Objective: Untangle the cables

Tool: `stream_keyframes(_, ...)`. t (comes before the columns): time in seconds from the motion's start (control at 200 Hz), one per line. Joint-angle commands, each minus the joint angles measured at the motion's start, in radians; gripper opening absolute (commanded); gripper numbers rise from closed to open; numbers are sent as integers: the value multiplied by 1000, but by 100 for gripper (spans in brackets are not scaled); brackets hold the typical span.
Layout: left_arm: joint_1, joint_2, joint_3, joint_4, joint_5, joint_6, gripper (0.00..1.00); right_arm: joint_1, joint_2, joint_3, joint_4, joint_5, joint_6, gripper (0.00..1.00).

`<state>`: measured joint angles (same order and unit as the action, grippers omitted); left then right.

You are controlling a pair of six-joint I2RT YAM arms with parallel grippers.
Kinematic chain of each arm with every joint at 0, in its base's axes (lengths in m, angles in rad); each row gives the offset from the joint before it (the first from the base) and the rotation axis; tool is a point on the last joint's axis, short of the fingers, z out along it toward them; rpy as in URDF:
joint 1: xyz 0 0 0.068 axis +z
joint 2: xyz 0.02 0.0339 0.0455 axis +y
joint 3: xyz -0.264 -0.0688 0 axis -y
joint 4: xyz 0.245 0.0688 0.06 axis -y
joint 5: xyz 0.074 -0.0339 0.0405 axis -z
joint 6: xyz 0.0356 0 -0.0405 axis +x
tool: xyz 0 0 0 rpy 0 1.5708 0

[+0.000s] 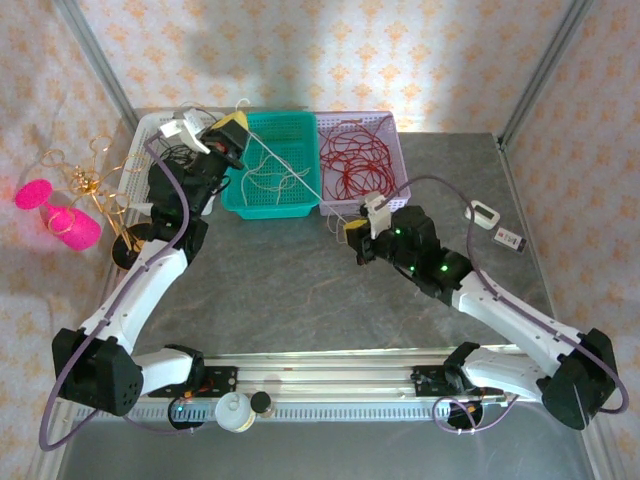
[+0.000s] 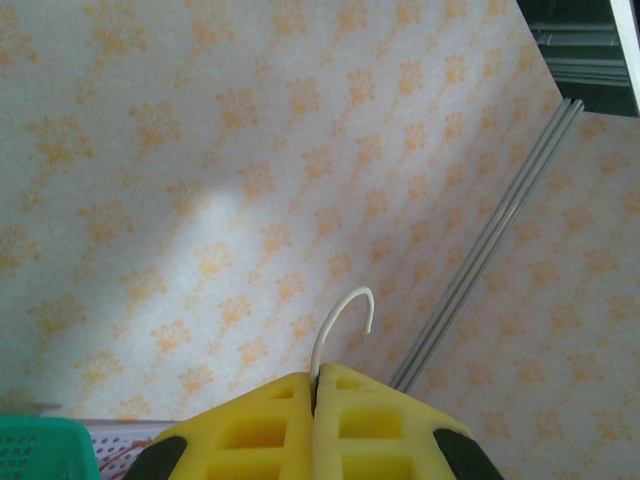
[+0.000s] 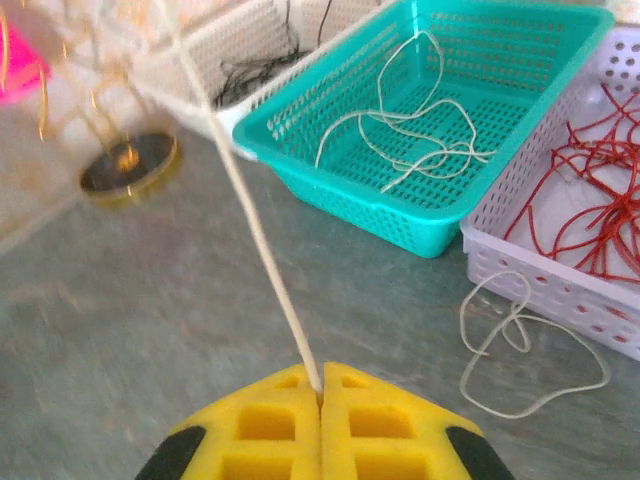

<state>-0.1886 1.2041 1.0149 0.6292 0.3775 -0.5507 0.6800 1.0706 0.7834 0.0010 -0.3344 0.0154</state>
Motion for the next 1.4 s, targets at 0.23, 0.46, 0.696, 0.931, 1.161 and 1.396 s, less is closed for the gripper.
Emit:
stream_keyframes(0.23, 40, -25, 111, 128, -175, 133, 0, -61, 21, -324, 561, 16, 1081, 16)
stream_keyframes(0.46, 42, 100, 210, 59, -198, 211, 0, -119, -66, -254, 253, 149, 759, 45)
stream_keyframes(0.696, 42, 297, 330, 40, -203, 245, 0, -134, 16, -94, -129, 243, 337, 56)
stream_keyframes(0.931, 42, 470, 398, 63, -234, 238, 0, -152, 162, -77, -139, 210, 269, 58)
stream_keyframes(1.161, 43, 586, 396, 25, -325, 250, 0, -200, 301, -92, 79, 113, 333, 60)
stream_keyframes(1.396, 41, 635, 338, -22, -459, 265, 0, -244, 536, -36, 243, -24, 608, 52)
